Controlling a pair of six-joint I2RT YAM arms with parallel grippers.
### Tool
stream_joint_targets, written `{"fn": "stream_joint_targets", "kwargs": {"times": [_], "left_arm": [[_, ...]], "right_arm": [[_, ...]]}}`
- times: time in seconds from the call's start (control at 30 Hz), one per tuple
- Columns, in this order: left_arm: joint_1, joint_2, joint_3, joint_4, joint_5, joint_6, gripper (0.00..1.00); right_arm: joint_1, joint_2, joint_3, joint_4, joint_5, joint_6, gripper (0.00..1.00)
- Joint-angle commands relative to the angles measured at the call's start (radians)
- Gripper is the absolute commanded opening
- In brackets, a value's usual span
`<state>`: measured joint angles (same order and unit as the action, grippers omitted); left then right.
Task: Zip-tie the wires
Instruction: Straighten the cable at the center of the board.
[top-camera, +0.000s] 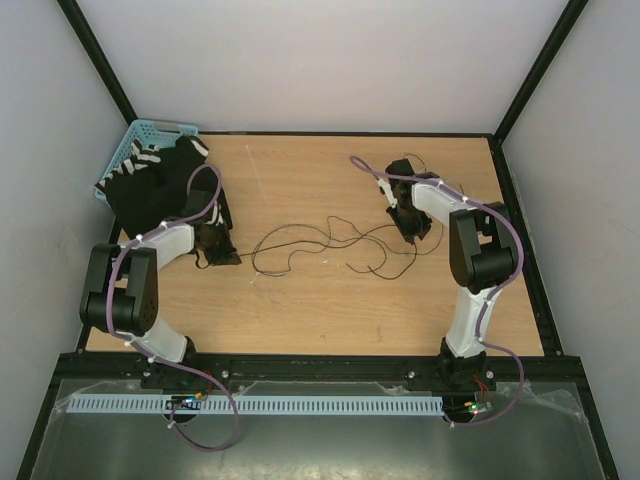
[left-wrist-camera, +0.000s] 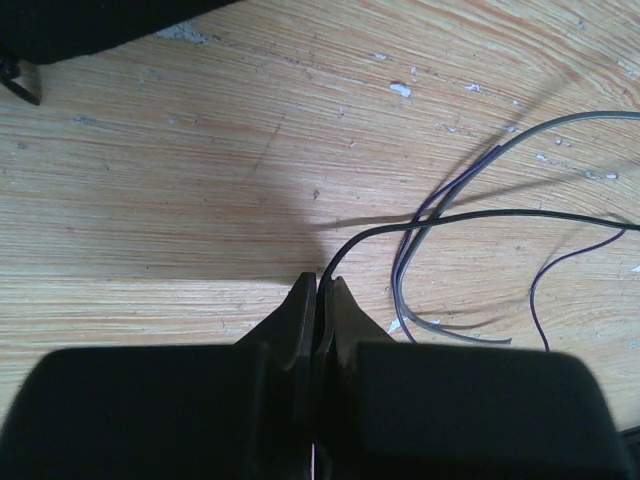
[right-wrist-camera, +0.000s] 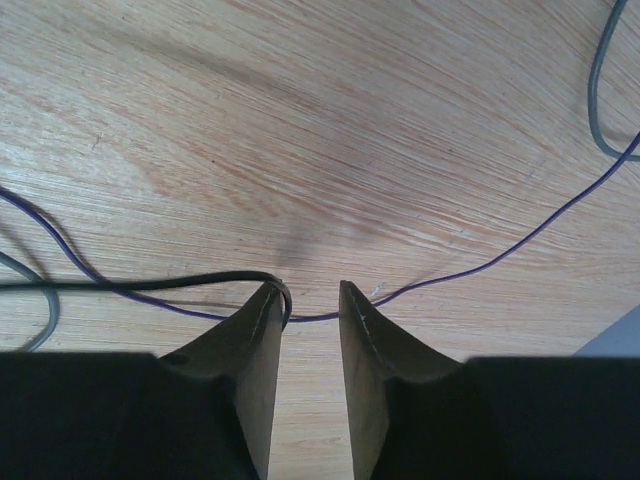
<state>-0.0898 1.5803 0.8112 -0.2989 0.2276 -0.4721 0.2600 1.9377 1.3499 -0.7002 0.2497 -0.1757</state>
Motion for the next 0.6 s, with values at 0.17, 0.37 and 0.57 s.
{"fn": "stream_joint_targets", "kwargs": {"times": [0.17, 0.37, 0.57], "left_arm": [[-0.011, 0.003, 0.031, 0.015, 0.01, -0.01, 0.0], [-0.014, -0.008, 0.029, 0.014, 0.009, -0.008, 0.07], [-0.014, 0.006, 0.019, 0.014, -0.01, -0.006, 0.23]], "right_arm": [[-0.005, -0.029, 0.018, -0.019, -0.031, 0.013, 0.63], [-0.004, -0.069, 0.015, -0.024, -0.064, 0.002, 0.77], [-0.004, -0.129, 0.007, -0.025, -0.052, 0.007, 0.86]]}}
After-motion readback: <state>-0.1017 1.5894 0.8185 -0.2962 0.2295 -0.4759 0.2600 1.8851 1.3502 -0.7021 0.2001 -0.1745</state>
